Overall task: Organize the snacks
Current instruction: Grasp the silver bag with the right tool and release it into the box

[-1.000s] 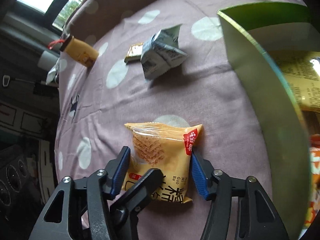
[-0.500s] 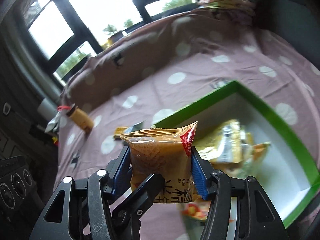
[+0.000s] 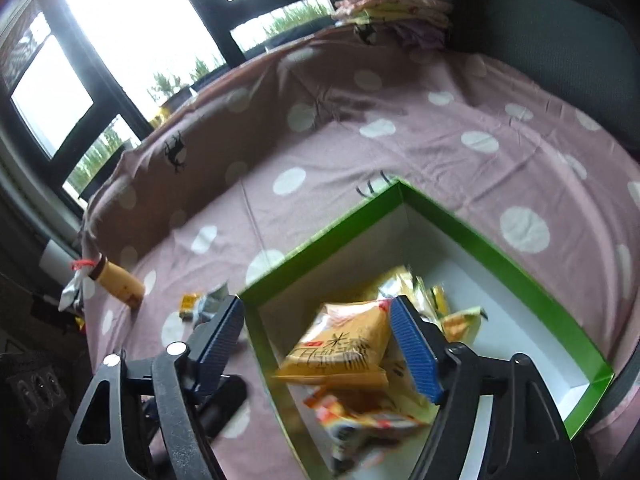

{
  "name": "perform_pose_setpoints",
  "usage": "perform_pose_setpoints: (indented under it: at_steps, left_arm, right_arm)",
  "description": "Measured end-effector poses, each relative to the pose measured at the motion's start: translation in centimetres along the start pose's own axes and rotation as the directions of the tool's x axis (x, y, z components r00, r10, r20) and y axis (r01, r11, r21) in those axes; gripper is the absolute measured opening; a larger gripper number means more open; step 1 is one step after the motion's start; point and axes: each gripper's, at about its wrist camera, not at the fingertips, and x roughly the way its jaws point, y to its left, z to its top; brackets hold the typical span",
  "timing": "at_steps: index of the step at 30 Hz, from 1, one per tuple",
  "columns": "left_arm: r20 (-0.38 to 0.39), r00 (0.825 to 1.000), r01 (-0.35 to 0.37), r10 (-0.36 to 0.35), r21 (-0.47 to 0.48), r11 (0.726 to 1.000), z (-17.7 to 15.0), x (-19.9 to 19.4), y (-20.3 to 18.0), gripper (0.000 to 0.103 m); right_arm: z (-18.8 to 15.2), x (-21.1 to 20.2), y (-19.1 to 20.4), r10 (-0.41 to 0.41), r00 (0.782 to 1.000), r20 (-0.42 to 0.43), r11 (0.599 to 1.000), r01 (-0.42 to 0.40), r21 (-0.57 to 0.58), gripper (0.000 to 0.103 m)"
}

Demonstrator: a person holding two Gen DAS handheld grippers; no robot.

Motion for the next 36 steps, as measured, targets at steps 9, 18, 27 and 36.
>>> perform_pose_setpoints:
  at_steps: [9, 18, 27, 36]
  left_arm:
    - [0.006, 0.997, -0.072, 0.08, -0.364, 0.929, 2.3, 1.2, 12.5, 0.078]
    - [-0.099, 0.995, -0.063, 0.028, -0.38, 0.923, 2.8, 6.5, 14.5, 0.056]
    - [-0.074, 0.993, 0.06, -0.089, -0.334, 0.941, 3.1, 6.5, 13.5, 0.029]
    - [0.06, 0.988, 0.148, -0.142, -0.111, 0.983, 4.2, 0.2, 5.0, 0.029]
  right_arm:
    - [1.7, 8.5, 10.9, 0.216, 0.939, -0.268, 0.956, -0.259, -0.136, 0.077]
    - [-0.9, 19.5, 15.1, -0.013, 0.903, -0.43, 0.966, -0.1, -0.239, 0.062]
    - [-1.3, 20.0, 14.2, 0.023, 0.903, -0.429, 0.968, -0.128, -0.216, 0.038]
    - [1.3, 8.0, 12.9, 0.125, 0.975, -0.185, 0.966, -0.162, -0.201, 0.037]
